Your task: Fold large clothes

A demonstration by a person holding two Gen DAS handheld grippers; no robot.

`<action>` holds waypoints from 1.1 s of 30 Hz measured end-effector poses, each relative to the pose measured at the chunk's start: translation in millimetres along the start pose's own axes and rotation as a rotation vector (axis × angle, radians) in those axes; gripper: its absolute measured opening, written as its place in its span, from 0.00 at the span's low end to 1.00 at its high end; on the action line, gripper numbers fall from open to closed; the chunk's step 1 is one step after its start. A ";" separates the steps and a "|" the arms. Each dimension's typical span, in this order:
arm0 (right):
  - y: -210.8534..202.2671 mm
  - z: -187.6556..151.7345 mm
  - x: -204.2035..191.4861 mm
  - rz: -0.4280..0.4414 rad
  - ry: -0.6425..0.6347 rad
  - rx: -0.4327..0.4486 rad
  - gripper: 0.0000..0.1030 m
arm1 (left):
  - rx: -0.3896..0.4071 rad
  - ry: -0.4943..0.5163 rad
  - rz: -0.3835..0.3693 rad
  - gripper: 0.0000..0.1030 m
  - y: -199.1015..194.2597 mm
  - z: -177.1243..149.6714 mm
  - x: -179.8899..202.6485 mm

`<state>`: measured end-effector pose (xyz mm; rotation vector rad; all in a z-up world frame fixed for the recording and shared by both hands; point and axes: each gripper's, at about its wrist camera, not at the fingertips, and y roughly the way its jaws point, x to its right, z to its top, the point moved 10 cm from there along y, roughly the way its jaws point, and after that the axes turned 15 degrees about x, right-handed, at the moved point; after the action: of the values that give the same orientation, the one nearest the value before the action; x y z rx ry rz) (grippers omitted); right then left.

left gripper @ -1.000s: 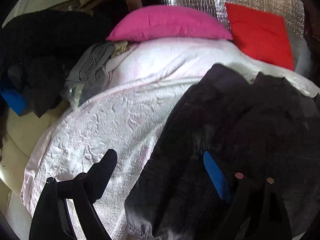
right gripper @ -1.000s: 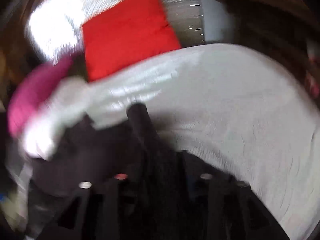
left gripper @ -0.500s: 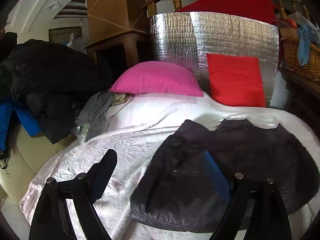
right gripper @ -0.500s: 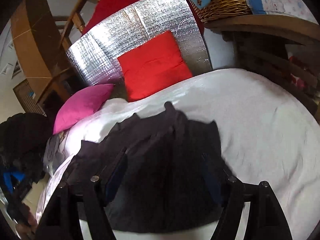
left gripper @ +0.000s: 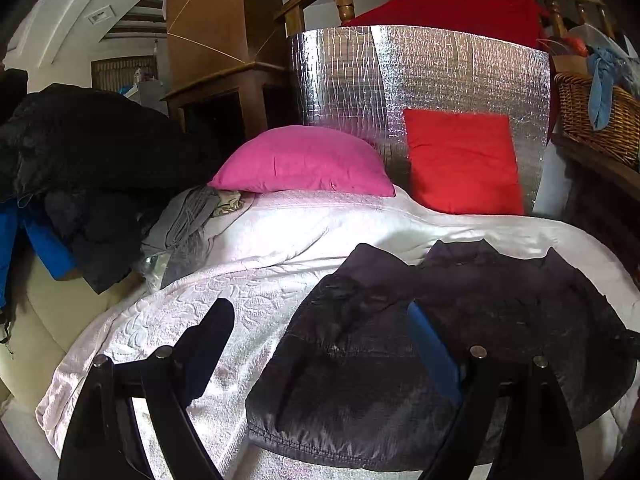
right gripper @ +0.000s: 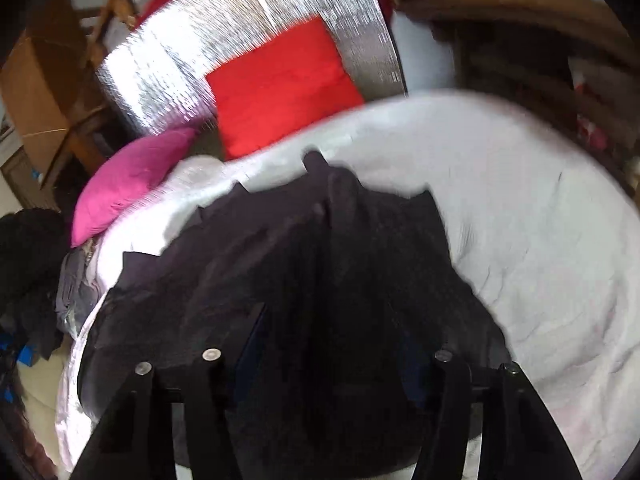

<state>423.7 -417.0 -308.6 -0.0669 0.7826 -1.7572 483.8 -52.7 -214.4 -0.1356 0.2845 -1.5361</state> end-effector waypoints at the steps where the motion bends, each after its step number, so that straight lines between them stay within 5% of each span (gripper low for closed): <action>1: 8.1 -4.1 3.5 -0.004 0.016 -0.020 0.56 | -0.001 0.003 0.003 0.86 0.0 -0.5 -0.5; 8: 19.0 -8.6 2.3 -0.022 -0.020 -0.028 0.56 | -0.012 0.004 0.011 0.86 3.0 -3.7 -4.4; 33: -28.5 0.4 -43.9 0.160 -0.040 0.009 0.56 | -0.010 0.018 -0.007 0.86 1.6 -4.3 8.1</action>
<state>415.2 -375.2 -278.3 -0.0324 0.7311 -1.6032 484.3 -60.3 -219.7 -0.1309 0.3062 -1.5439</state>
